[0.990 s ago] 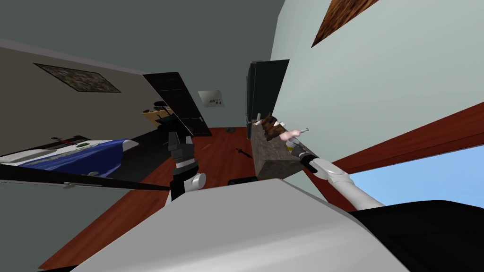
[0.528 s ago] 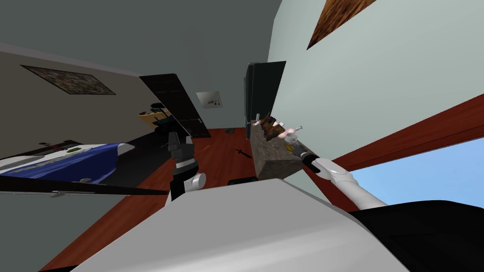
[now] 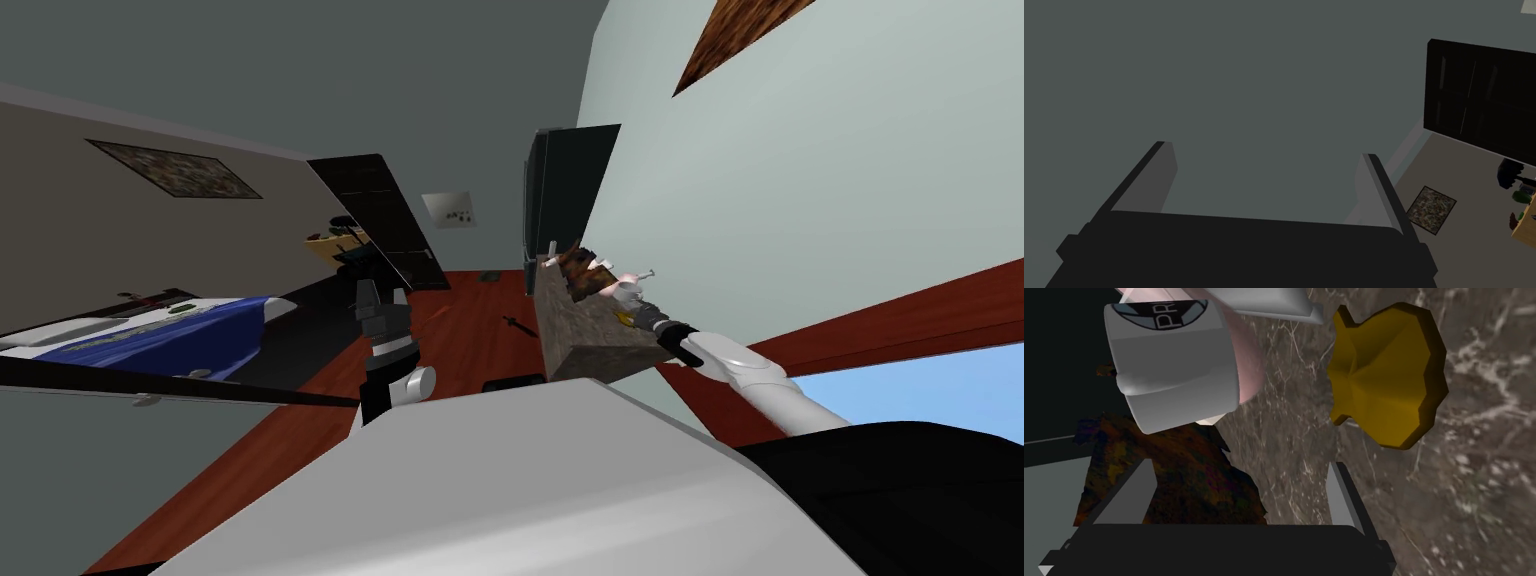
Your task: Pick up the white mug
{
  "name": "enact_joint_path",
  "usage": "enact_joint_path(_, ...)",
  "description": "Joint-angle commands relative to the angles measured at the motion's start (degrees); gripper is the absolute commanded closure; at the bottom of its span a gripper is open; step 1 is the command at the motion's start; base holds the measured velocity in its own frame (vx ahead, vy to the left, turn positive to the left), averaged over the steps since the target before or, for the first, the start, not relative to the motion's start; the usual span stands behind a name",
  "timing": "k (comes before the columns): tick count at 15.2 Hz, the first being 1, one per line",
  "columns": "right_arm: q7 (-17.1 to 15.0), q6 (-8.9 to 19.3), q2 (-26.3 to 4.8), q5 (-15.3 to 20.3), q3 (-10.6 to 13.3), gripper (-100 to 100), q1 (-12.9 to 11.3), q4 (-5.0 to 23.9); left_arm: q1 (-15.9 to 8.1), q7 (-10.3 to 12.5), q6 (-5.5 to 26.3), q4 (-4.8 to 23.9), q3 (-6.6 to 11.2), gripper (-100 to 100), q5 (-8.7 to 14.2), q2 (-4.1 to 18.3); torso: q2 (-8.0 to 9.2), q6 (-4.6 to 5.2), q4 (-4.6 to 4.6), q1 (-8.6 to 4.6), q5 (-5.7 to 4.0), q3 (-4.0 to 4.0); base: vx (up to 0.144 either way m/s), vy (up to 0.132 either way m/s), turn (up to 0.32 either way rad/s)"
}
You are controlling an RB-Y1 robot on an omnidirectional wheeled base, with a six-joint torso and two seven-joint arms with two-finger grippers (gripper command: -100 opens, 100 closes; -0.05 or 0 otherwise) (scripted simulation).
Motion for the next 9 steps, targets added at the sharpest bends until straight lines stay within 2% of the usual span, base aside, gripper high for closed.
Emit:
enact_joint_path(1,-0.4,-0.1,-1.8,0.0,-0.4,-100,0.8,0.5,0.0,0.0,0.0,0.0,0.0,0,0.0,0.0,0.0,0.0,0.0,0.0,0.0,0.0,0.03,0.009,0.035)
enact_joint_path(5,0.1,-0.7,-4.0,0.2,-1.1,-100,2.7,1.2,0.0,0.0,0.0,0.0,0.0,0,0.0,0.0,0.02,0.0,0.0,-0.15,-0.04,0.01,0.028,-0.014,0.022)
enact_joint_path(6,-0.2,-0.4,-3.2,0.1,-0.8,-100,1.9,1.0,0.0,0.0,0.0,0.0,0.01,0,0.0,0.0,0.01,0.01,0.0,-0.22,-0.05,0.01,0.02,-0.028,0.004)
enact_joint_path(7,-0.3,0.6,-2.9,0.2,-0.5,-100,1.1,2.5,0.0,0.0,0.0,0.0,0.01,0,0.0,0.0,0.03,0.0,0.0,-0.22,-0.07,0.02,0.001,-0.034,0.171)
enact_joint_path(8,-0.3,-0.1,-3.2,0.1,-0.6,-100,1.7,1.5,0.0,0.0,0.0,0.0,0.0,0,0.0,0.0,0.06,-0.07,0.01,-0.25,-0.08,0.03,-0.003,-0.032,0.11)
enact_joint_path(9,-0.3,0.2,-3.2,0.1,-0.5,100,1.6,1.7,0.0,0.0,0.0,0.0,0.0,0,0.0,0.0,0.09,-0.02,0.02,-0.25,-0.08,0.05,0.001,-0.013,0.007)
